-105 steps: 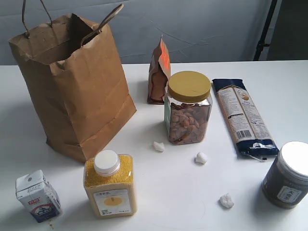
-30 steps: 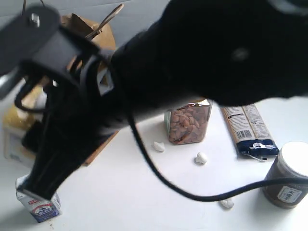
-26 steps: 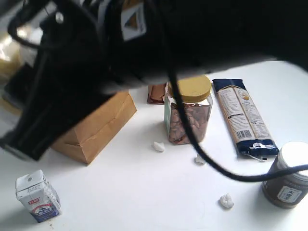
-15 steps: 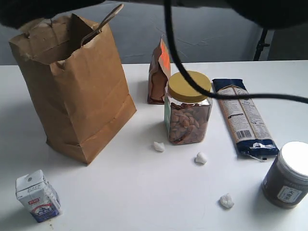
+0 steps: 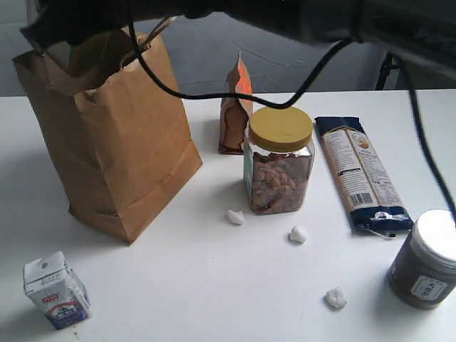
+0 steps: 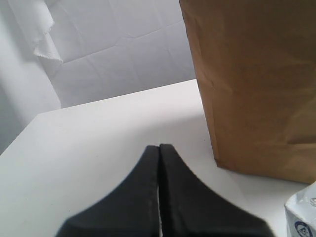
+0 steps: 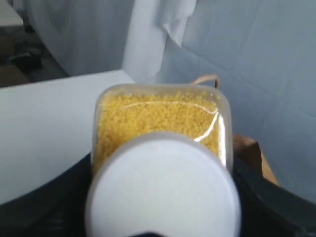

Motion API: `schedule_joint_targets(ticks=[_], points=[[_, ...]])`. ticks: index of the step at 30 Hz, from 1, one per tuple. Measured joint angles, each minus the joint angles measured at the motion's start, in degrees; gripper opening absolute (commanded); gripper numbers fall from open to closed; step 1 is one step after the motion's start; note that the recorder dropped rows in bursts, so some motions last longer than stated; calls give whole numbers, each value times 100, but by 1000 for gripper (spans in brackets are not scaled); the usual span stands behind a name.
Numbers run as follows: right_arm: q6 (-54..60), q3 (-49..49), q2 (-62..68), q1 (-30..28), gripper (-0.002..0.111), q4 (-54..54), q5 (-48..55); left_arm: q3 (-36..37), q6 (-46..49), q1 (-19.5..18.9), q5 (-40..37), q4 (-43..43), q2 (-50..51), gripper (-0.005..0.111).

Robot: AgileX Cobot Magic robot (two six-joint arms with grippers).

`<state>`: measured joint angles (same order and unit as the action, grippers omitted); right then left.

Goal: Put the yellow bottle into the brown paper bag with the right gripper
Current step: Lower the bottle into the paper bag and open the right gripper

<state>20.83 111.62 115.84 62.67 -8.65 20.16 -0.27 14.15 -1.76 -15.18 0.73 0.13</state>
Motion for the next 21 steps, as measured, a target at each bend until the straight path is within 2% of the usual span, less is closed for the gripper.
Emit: schedule_joint_targets(ticks=[5,7,11,13,15,18,21], points=[[0,404,490,-146,1,162,701,0,0,0,0,0,0,0],[0,415,568,-183,9,187,856,0,0,0,0,0,0,0],[0,443,651,-208,43,231,992,0,0,0,0,0,0,0],[0,447,661,-208,65,231,1005,0,0,0,0,0,0,0],[0,473,661,-208,78,242,949,0,0,0,0,0,0,0],[0,534,621,-208,79,246,794,0,0,0,0,0,0,0],[0,534,576,-208,74,246,771,0,0,0,0,0,0,0]])
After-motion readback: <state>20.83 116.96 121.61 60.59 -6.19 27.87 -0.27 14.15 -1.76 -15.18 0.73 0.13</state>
